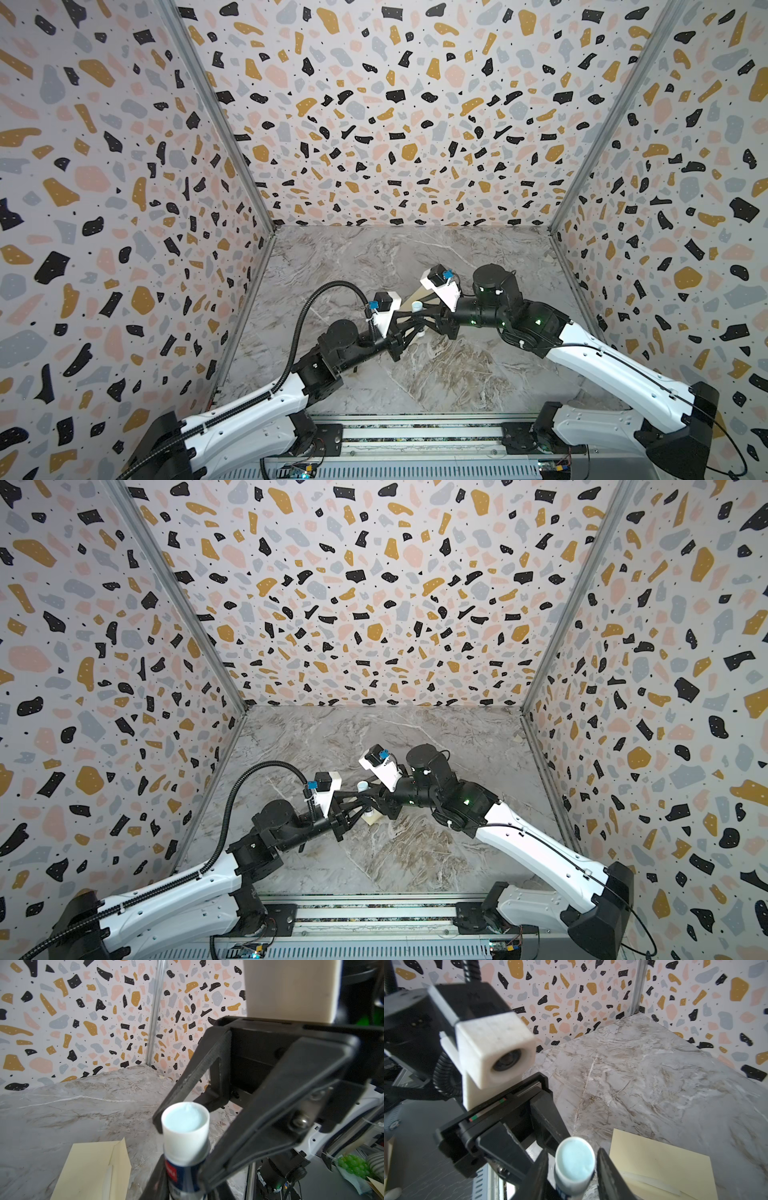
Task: Place the letter into the envelope and seal it
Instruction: 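Regrasp the glue stick with the left gripper while the right gripper opens, then draw the right gripper back while the left gripper holds the glue stick upright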
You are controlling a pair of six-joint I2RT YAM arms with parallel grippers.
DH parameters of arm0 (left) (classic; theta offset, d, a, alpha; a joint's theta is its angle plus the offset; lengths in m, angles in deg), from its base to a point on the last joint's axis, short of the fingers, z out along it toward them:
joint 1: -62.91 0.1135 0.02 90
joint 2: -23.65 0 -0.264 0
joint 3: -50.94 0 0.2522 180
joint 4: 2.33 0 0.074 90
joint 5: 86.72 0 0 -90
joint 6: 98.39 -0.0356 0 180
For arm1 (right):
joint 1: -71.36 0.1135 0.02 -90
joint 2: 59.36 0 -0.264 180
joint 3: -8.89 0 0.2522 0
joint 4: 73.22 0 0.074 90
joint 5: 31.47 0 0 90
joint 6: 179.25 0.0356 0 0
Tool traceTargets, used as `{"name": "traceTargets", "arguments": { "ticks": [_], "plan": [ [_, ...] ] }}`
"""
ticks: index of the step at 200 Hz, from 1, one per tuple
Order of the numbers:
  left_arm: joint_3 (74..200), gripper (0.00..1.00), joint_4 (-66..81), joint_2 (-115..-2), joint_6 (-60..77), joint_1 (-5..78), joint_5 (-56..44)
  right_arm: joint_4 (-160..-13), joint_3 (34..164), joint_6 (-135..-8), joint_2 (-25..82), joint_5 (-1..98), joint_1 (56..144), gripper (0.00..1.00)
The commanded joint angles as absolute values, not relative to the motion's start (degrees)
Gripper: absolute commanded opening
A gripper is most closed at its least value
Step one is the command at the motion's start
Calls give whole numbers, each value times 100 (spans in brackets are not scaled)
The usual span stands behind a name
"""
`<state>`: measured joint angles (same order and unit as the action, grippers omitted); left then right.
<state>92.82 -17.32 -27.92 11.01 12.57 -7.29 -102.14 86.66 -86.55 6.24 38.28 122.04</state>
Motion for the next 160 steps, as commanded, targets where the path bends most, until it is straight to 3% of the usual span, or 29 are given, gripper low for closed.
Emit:
{"name": "traceTargets", "arguments": {
  "ticks": [1,19,55,128,160],
  "plan": [
    [9397,0,-2135,-2759,1552,1289,-178,-9948,8502,-8683,110,4616,12234,61],
    [9462,0,-2101,-2744,2021,1290,341,-9664,8204,-8684,-229,5043,12234,80],
    [9648,0,-2131,-2781,3194,1278,1080,-8529,7177,-8752,-800,5405,12240,97],
    [9775,0,-2350,-2837,5116,1274,1558,-5401,5379,-10032,-1058,6286,12986,99],
    [9771,0,-2421,-2869,5390,1276,1567,-4135,5016,-10606,-679,7054,13414,94]
  ]
}}
